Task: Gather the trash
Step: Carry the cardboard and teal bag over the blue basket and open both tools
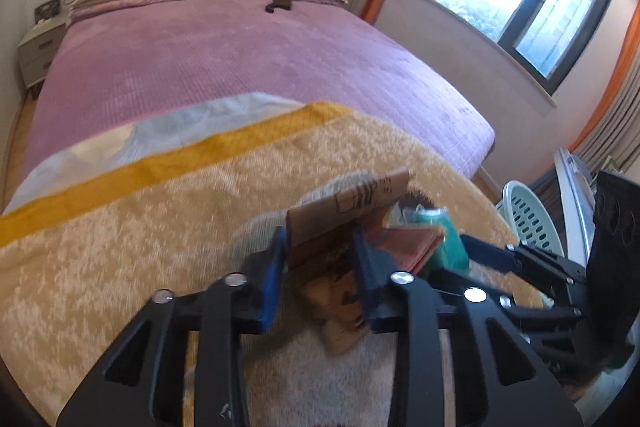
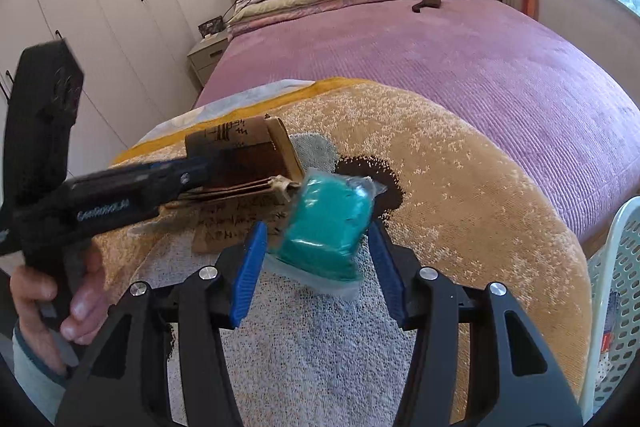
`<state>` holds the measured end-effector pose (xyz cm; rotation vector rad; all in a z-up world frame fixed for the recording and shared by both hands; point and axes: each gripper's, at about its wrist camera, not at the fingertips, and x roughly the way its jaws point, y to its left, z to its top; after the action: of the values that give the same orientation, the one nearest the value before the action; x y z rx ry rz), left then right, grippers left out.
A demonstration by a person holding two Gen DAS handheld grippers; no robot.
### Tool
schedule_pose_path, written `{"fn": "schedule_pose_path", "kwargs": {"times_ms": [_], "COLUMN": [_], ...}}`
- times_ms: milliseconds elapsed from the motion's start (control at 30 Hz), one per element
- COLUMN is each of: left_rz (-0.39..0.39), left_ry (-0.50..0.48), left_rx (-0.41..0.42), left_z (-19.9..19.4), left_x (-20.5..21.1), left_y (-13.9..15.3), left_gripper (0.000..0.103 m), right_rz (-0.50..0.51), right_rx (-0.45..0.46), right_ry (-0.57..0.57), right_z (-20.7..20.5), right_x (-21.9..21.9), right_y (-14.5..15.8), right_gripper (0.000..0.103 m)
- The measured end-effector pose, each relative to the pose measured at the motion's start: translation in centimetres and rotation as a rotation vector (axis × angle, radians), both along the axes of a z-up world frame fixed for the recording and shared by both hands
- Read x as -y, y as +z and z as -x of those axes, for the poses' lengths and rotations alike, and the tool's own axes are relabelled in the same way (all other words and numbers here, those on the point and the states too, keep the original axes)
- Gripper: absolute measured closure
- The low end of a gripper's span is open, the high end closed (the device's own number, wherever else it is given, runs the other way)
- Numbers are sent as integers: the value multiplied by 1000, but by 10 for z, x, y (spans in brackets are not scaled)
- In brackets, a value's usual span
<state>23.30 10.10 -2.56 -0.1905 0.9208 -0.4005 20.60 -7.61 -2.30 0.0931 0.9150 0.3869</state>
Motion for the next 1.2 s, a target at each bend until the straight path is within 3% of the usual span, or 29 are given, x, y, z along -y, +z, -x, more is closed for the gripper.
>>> {"fn": "schedule_pose_path", "kwargs": {"times_ms": [133,267,433,600,700,833,1200], "left_rz": [28,43,72,59,50,19,125], "left_ry": [15,26,45,40,23,39,97], "left_rx": [-11,-15,-20,-19,-26,-22,37], "left_z": [13,24,16,8,10,26,92], "left_x": [-6,-9,-9,2,11,23,51], "left_y": [-2,-4,-10,-11,-10,-8,15], "left_gripper": [89,89,65,63,86,98,101], "right_rz": [1,7,2,13,7,1,-39], "right_rx": [-5,-28,-30,-18,-9,7,38], "right_ry": [-8,-12,-26,-34,-31,-31,-113], "right_z": [-4,-5,-4,6,19,40,95], "right_x": [0,1,8,15,22,37,104], "right_y": [-2,-7,-8,-5,-2,6,24], "right_gripper": [54,54,63,65,66,66,66]}}
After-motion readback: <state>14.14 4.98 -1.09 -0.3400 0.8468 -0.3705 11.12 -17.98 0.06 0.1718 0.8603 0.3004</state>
